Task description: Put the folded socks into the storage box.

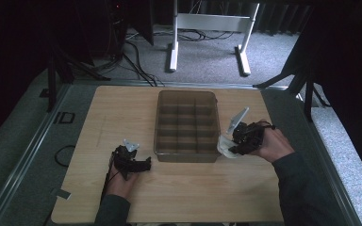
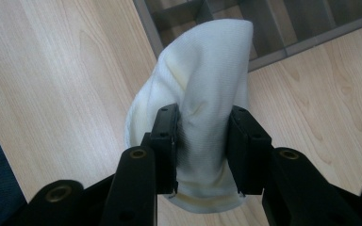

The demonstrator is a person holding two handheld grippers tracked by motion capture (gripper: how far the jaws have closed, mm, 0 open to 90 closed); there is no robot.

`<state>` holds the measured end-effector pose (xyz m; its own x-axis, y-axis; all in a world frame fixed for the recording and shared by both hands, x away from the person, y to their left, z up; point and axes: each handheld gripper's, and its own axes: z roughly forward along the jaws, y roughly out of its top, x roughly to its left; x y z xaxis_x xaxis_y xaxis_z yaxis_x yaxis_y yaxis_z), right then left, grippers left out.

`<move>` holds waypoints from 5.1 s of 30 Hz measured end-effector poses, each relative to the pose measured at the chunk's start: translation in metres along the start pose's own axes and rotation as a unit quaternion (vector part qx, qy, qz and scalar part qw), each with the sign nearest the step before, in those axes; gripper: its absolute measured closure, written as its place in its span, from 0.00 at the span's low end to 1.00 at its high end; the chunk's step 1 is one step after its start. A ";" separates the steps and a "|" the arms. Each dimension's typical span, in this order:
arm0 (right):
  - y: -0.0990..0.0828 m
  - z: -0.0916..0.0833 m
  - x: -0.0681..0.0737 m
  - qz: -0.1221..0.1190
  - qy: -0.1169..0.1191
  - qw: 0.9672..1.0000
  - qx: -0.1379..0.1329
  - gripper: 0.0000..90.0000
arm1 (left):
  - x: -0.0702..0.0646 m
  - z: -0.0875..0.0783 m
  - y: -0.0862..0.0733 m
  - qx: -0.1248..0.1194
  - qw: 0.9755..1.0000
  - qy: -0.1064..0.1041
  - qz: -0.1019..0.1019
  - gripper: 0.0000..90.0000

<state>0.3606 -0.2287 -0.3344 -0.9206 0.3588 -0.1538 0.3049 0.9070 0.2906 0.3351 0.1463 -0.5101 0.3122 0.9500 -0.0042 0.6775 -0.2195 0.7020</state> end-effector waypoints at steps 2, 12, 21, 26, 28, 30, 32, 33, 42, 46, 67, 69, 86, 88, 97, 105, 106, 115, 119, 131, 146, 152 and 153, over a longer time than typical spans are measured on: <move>0.001 0.000 0.000 0.000 0.001 1.000 0.002 0.74 | 0.000 0.000 0.000 0.000 1.000 0.000 0.000 0.04; 0.011 0.003 -0.003 -0.013 0.002 1.000 0.001 0.73 | 0.000 0.000 0.000 0.000 1.000 0.000 0.000 0.04; 0.019 0.008 -0.006 -0.017 0.010 1.000 -0.001 0.73 | 0.000 0.000 0.000 0.000 1.000 0.000 0.000 0.04; 0.023 0.010 -0.005 -0.026 0.006 1.000 0.000 0.73 | 0.000 0.000 0.000 0.000 1.000 0.000 0.000 0.04; 0.025 0.011 -0.005 -0.028 0.007 1.000 0.001 0.73 | 0.000 0.000 0.000 0.000 1.000 0.000 0.000 0.04; 0.027 0.011 -0.005 -0.031 0.008 0.999 0.002 0.73 | 0.000 0.000 0.000 0.000 1.000 0.000 0.001 0.04; 0.029 0.012 -0.005 -0.034 0.008 0.999 0.002 0.73 | 0.000 0.000 0.000 0.000 1.000 -0.001 0.000 0.04; 0.030 0.012 -0.005 -0.035 0.008 0.999 0.003 0.73 | 0.000 0.000 0.000 -0.001 1.000 -0.001 0.000 0.04; 0.036 0.017 -0.005 -0.041 0.012 0.999 0.007 0.73 | 0.000 0.000 0.000 -0.001 1.000 -0.001 0.000 0.04; 0.040 0.019 -0.006 -0.044 0.014 0.999 0.008 0.73 | 0.000 0.000 0.000 -0.001 1.000 -0.001 0.000 0.04; 0.051 0.036 -0.010 -0.065 0.026 0.997 0.031 0.74 | 0.000 0.000 0.000 -0.001 1.000 -0.001 0.000 0.04; 0.052 0.037 -0.010 -0.064 0.028 0.997 0.033 0.74 | 0.000 0.000 0.000 -0.001 1.000 -0.001 0.000 0.03; 0.061 0.057 -0.009 -0.073 0.036 0.995 0.061 0.74 | 0.000 0.000 0.000 -0.001 1.000 -0.001 0.000 0.04; 0.063 0.058 -0.009 -0.072 0.039 0.995 0.063 0.74 | 0.000 0.000 0.000 -0.001 1.000 -0.001 0.000 0.04; 0.066 0.064 -0.011 -0.073 0.048 0.994 0.067 0.74 | 0.000 0.000 0.000 -0.001 1.000 -0.001 0.000 0.04; 0.070 0.070 -0.013 -0.070 0.055 0.993 0.071 0.74 | 0.000 0.000 0.000 -0.001 1.000 -0.001 0.000 0.04; 0.071 0.071 -0.014 -0.070 0.056 0.993 0.072 0.74 | 0.000 0.000 0.000 -0.001 1.000 -0.001 0.000 0.04; 0.075 0.081 -0.016 -0.070 0.049 0.992 0.094 0.77 | 0.000 0.000 0.000 -0.001 1.000 -0.001 0.000 0.04; 0.077 0.086 -0.016 -0.070 0.051 0.991 0.104 0.77 | 0.000 0.000 0.000 -0.001 1.000 -0.001 0.000 0.04; 0.074 0.101 -0.020 -0.058 0.074 0.989 0.118 0.78 | 0.000 0.000 0.000 -0.001 1.000 0.000 0.000 0.04; 0.075 0.100 -0.024 -0.033 0.079 0.988 0.125 0.59 | 0.000 0.000 0.000 -0.001 1.000 0.000 0.001 0.04; 0.071 0.084 -0.026 -0.026 0.072 0.993 0.094 0.61 | 0.000 0.000 0.000 -0.001 1.000 -0.001 0.000 0.04; 0.070 0.082 -0.026 -0.026 0.070 0.993 0.087 0.63 | 0.000 0.000 0.000 -0.001 1.000 -0.001 0.000 0.04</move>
<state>0.4256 -0.1566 -0.3871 -0.9577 0.2864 -0.0279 0.2816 0.9526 0.1155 0.3354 0.1459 -0.5102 0.3128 0.9498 -0.0053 0.6762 -0.2188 0.7034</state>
